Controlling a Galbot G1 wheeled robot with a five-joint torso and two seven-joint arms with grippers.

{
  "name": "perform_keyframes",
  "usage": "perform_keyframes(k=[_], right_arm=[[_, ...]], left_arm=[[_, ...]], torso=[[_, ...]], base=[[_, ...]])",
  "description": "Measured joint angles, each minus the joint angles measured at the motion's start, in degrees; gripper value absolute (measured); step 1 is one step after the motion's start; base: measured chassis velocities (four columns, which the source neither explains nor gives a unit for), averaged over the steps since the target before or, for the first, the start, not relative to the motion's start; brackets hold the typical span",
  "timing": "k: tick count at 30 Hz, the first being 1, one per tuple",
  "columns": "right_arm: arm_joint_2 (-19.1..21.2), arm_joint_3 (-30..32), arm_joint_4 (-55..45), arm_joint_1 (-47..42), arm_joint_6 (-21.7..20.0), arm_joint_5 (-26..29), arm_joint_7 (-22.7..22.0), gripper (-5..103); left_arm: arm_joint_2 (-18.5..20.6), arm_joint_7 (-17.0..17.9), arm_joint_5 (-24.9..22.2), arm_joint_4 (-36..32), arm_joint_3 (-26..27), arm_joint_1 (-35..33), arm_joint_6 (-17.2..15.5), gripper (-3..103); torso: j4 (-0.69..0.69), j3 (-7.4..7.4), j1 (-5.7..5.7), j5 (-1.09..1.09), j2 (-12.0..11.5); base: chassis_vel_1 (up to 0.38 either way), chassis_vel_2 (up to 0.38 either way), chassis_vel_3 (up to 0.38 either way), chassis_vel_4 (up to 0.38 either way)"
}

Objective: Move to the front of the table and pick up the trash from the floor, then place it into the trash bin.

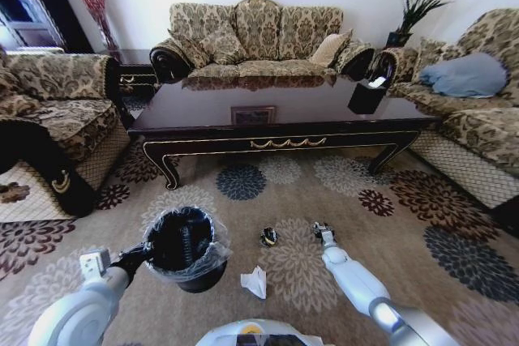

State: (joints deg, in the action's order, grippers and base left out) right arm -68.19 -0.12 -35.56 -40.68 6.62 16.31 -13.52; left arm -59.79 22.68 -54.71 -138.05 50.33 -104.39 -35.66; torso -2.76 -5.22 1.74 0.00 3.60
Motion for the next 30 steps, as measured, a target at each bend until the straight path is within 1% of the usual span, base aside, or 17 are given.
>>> perform_keyframes(k=[3,4,6,8,9,10,12,13,15,16,18,19,22,25,27,29,30], right_arm=[[-0.65,0.75,2.05,0.75,-0.07,-1.55,0.24,71],[-0.65,0.75,2.05,0.75,-0.07,-1.55,0.24,71],[-1.03,1.33,3.07,1.03,-0.11,-2.58,0.44,82],[-1.11,1.42,3.28,1.1,-0.12,-2.77,0.46,82],[-1.28,1.68,3.66,1.22,-0.22,-2.99,0.47,93],[-1.32,1.74,3.75,1.29,-0.35,-3.02,0.47,93],[-1.36,1.76,3.83,1.37,-0.54,-3.02,0.46,84],[-1.36,1.76,3.83,1.37,-0.54,-3.02,0.46,84],[-1.53,1.78,4.34,1.69,-0.8,-3.23,0.39,74],[-1.63,1.81,4.6,1.84,-0.81,-3.39,0.38,74],[-1.99,1.93,5.3,2.2,-0.81,-4.02,0.36,63],[-1.99,1.93,5.3,2.2,-0.81,-4.02,0.36,63],[-2.45,2.2,6.05,2.46,-0.87,-5.1,0.29,46],[-2.81,2.61,6.79,2.68,-0.97,-6.13,0.09,40],[-2.88,2.88,7.17,2.73,-1.06,-6.55,-0.05,30],[-2.85,2.95,7.21,2.73,-1.08,-6.6,-0.07,30],[-2.65,3.04,7.2,2.68,-1.1,-6.71,-0.1,19]], left_arm=[[-0.02,0.0,-0.01,-0.18,0.1,-0.14,0.0,3],[-0.02,0.0,-0.01,-0.18,0.1,-0.14,0.0,3],[-0.04,0.01,-0.01,-0.2,0.11,-0.22,0.0,3],[-0.05,0.01,-0.01,-0.2,0.11,-0.23,0.0,3],[-0.06,0.02,0.01,-0.23,0.11,-0.23,0.0,3],[-0.06,0.02,0.02,-0.25,0.11,-0.23,0.0,3],[-0.06,0.03,0.02,-0.28,0.09,-0.23,0.0,3],[-0.06,0.03,0.02,-0.28,0.09,-0.23,0.0,3],[-0.06,0.04,0.02,-0.3,0.07,-0.21,0.0,3],[-0.07,0.05,0.03,-0.3,0.06,-0.2,0.0,3],[-0.09,0.05,0.04,-0.31,0.02,-0.2,0.0,3],[-0.09,0.05,0.04,-0.31,0.02,-0.2,0.0,3],[-0.09,0.06,0.04,-0.31,0.01,-0.25,0.0,3],[-0.07,0.09,0.03,-0.46,0.0,-0.3,0.0,3],[-0.02,0.08,-0.02,-0.59,0.01,-0.38,0.0,3],[0.0,0.09,-0.03,-0.61,0.01,-0.4,0.0,3],[0.06,0.09,-0.05,-0.62,0.01,-0.41,0.0,3]], torso=[[-0.01,0.0,0.0,0.0,0.0],[-0.01,0.0,0.0,0.0,0.0],[-0.01,0.0,0.0,0.0,0.0],[-0.01,0.0,0.0,0.0,0.0],[-0.01,0.0,0.0,0.0,0.0],[-0.01,0.0,0.0,0.0,0.0],[-0.01,0.0,0.0,0.0,0.0],[-0.01,0.0,0.0,0.0,0.0],[-0.01,0.0,0.0,0.0,0.0],[-0.01,0.0,0.0,-0.01,0.0],[-0.01,0.0,0.0,0.0,0.0],[-0.01,0.0,0.0,0.0,0.0],[0.0,0.0,0.0,0.0,0.0],[0.0,0.0,0.0,0.0,0.0],[-0.01,0.0,0.0,0.0,0.0],[-0.01,0.0,0.0,0.0,0.0],[0.0,0.0,0.0,0.0,0.0]], base=[[0.0,0.0,0.0,0.0],[0.0,0.0,0.0,0.0],[0.0,0.0,0.0,0.0],[0.0,0.0,0.0,0.0],[0.0,0.0,0.0,0.0],[0.0,0.0,0.0,0.0],[0.0,0.0,0.0,0.0],[0.0,0.0,0.0,0.0],[0.0,0.0,0.0,0.0],[0.0,0.0,0.0,0.0],[0.0,0.0,0.0,0.0],[0.0,0.0,0.0,0.0],[0.0,0.0,0.0,0.0],[0.0,0.0,0.0,0.0],[0.0,0.0,0.0,0.0],[0.0,0.0,0.0,0.0],[0.0,0.0,0.0,0.0]])
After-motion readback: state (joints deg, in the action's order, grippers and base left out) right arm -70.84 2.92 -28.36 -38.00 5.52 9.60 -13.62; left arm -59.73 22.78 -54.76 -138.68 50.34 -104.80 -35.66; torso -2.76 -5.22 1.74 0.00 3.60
